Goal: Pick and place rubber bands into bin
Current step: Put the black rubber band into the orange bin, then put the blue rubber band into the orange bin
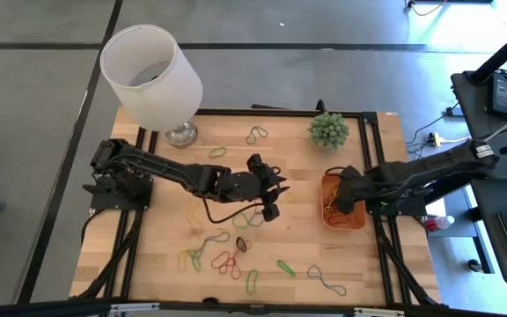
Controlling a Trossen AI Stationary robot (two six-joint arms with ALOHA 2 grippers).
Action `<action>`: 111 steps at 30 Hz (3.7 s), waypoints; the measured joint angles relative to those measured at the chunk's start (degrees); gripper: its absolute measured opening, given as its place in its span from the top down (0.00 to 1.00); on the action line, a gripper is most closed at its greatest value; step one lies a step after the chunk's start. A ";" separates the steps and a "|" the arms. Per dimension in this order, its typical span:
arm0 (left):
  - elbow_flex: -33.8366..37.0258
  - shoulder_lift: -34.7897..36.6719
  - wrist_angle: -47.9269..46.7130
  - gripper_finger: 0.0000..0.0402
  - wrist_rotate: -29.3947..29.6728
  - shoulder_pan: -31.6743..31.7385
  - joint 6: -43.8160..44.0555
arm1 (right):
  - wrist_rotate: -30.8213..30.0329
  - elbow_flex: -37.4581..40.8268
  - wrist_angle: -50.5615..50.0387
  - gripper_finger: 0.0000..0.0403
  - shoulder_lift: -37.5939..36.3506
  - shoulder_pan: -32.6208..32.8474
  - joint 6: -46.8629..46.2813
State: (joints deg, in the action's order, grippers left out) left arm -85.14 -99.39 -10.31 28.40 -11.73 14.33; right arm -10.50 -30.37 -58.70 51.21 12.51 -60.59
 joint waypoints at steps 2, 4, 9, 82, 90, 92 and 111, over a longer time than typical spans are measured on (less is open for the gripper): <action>0.00 0.00 -0.03 0.73 0.00 0.00 0.07 | 0.15 1.10 1.64 0.98 0.61 -0.63 -0.12; 0.00 0.00 -0.09 0.73 0.00 0.00 0.09 | 0.16 1.89 1.43 0.98 0.87 -1.09 -0.20; 0.00 0.00 -0.20 0.73 0.00 -0.07 1.23 | 0.16 2.67 1.99 0.93 0.92 -1.37 0.67; 0.24 -18.46 -48.40 1.00 -30.53 20.20 -9.44 | -0.49 -10.80 4.75 0.48 0.89 -1.42 -12.49; -0.07 -7.12 -45.97 1.00 -30.92 17.33 3.47 | -1.53 -10.77 12.25 0.48 0.80 -1.42 6.97; -0.87 -4.98 -44.41 1.00 -30.22 15.79 7.15 | -1.91 -10.77 14.53 0.48 0.78 -1.42 11.88; -13.59 -8.65 -13.41 1.00 -12.46 3.29 17.98 | 5.64 -10.75 45.78 0.48 1.12 -1.48 50.65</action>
State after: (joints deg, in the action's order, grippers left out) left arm -98.74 -108.05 -23.71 15.94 -8.44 32.31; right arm -4.85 -41.12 -12.92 52.33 11.03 -9.94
